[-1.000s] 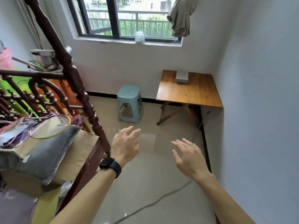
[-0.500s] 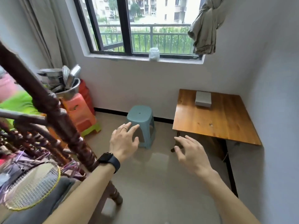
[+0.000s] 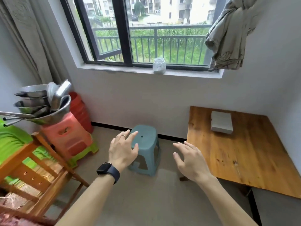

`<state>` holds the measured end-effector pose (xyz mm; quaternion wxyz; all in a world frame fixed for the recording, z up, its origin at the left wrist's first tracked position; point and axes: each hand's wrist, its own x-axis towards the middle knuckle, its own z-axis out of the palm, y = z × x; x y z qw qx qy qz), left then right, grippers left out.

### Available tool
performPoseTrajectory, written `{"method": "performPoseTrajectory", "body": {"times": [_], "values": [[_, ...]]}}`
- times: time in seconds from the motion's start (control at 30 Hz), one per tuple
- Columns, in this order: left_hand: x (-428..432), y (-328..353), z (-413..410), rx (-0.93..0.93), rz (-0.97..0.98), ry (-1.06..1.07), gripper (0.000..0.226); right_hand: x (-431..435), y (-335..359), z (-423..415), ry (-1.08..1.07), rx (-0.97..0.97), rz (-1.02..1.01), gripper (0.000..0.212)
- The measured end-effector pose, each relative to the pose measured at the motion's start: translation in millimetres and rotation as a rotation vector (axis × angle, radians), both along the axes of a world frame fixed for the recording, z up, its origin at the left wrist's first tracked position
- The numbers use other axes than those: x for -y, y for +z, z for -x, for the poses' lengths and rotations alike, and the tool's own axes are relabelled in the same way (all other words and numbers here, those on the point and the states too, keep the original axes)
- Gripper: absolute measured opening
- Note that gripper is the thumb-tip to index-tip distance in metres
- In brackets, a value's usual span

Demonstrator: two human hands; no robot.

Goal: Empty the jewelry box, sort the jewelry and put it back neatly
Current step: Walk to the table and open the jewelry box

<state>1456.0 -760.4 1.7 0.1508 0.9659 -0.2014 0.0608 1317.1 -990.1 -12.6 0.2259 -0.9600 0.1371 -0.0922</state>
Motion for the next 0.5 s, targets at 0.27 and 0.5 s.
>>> {"method": "performPoseTrajectory", "body": {"times": [0.27, 0.5], "values": [[79.6, -29.9, -166.2, -0.064, -0.027, -0.202, 0.055, 68.2, -38.1, -106.9, -0.190, -0.107, -0.014, 0.044], [170.5, -56.7, -252.3, -0.155, -0.104, -0.441, 0.055, 107.8, -63.2, -147.0, -0.412, -0.191, -0.097, 0.042]]}}
